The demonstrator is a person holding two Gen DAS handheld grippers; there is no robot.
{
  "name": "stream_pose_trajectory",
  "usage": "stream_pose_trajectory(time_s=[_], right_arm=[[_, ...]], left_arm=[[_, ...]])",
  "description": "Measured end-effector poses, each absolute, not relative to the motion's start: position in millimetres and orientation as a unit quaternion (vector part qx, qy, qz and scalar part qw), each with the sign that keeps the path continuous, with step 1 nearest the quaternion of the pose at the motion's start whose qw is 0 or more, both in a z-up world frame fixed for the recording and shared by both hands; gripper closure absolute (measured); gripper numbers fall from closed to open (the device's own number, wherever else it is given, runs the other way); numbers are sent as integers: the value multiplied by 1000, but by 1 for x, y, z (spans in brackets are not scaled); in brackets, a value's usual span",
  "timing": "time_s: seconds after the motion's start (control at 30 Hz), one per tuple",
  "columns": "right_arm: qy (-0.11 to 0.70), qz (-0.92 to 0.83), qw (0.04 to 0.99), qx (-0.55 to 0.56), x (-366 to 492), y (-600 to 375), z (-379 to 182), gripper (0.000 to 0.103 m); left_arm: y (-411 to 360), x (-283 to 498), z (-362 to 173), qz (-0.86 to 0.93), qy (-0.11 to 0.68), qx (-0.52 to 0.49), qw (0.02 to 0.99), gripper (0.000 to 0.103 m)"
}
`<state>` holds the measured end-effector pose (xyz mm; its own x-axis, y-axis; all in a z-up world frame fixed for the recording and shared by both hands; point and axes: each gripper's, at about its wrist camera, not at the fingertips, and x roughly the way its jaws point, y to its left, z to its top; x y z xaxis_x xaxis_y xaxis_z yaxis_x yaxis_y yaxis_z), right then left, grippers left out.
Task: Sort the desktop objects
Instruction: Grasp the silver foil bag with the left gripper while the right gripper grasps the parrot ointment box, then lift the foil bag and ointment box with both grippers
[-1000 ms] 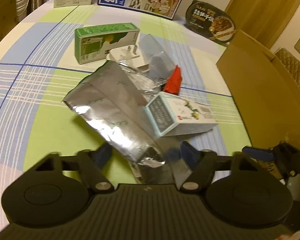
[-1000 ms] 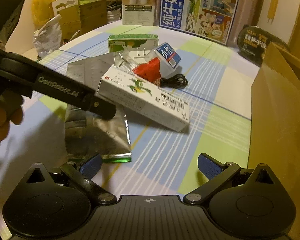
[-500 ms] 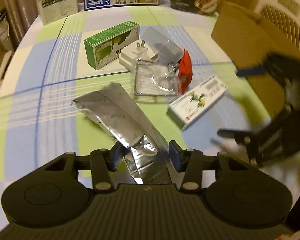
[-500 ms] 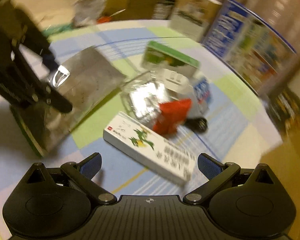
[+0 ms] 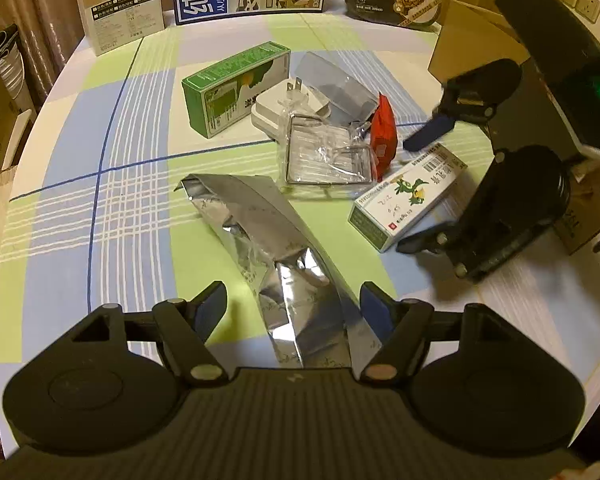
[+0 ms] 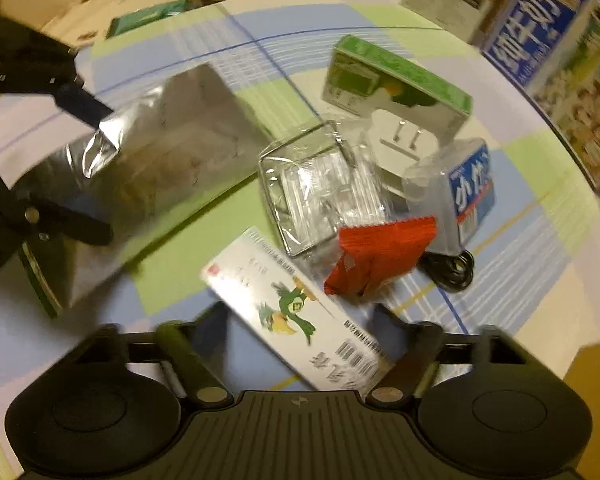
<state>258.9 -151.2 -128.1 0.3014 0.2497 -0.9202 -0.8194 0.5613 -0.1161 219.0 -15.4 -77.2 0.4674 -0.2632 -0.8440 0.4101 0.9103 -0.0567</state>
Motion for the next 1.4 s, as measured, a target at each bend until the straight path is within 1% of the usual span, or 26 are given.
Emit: stream_pose_trajectory(time_s=[0.07, 0.17, 0.27, 0.3, 0.33, 0.37, 0.53, 0.6, 0.73, 0.9, 1.0, 1.03, 1.07, 1.13, 1.17, 1.27, 1.4], right_arm=[[481, 338, 756, -287, 255, -152, -126, 49], [503, 311, 773, -230, 244, -160, -121, 61], [520, 293, 783, -176, 224, -166, -116, 67], [525, 287, 785, -160, 216, -168, -116, 67], [529, 280, 788, -144, 207, -171, -115, 68], [532, 274, 791, -129, 198, -174, -113, 68], [541, 236, 807, -36, 154, -200, -108, 68], [538, 213, 815, -18, 137, -210, -105, 68], [529, 173, 831, -15, 105, -224, -100, 68], [527, 171, 832, -13, 75, -235, -100, 67], [522, 164, 837, -1, 70, -241, -103, 66], [521, 161, 838, 0, 68, -242, -103, 63], [519, 159, 840, -2, 67, -243, -102, 56], [511, 159, 845, -5, 64, -245, -101, 48], [508, 160, 846, -5, 64, -245, -100, 46], [502, 163, 849, -7, 65, -246, -102, 44], [491, 170, 854, -23, 67, -244, -108, 44]], left_arm=[[-16, 220, -76, -199, 474, 76, 854, 34], [-19, 222, -74, -201, 472, 76, 855, 34], [-25, 221, -75, -205, 470, 84, 854, 37], [-27, 220, -76, -204, 472, 91, 853, 40], [-29, 218, -77, -203, 473, 98, 852, 50], [-30, 217, -78, -204, 476, 101, 850, 56], [-31, 200, -75, -206, 480, 102, 847, 61], [-35, 188, -74, -213, 483, 110, 842, 62], [-46, 155, -72, -243, 492, 123, 827, 63], [-55, 114, -71, -267, 506, 122, 811, 61], [-55, 105, -71, -256, 510, 108, 814, 37], [-54, 106, -71, -249, 511, 102, 816, 36], [-53, 107, -72, -244, 514, 94, 817, 36], [-51, 114, -73, -237, 523, 72, 815, 36], [-51, 119, -74, -232, 529, 63, 814, 36], [-55, 129, -75, -216, 540, 66, 811, 37], [-65, 136, -80, -214, 550, 72, 804, 42]])
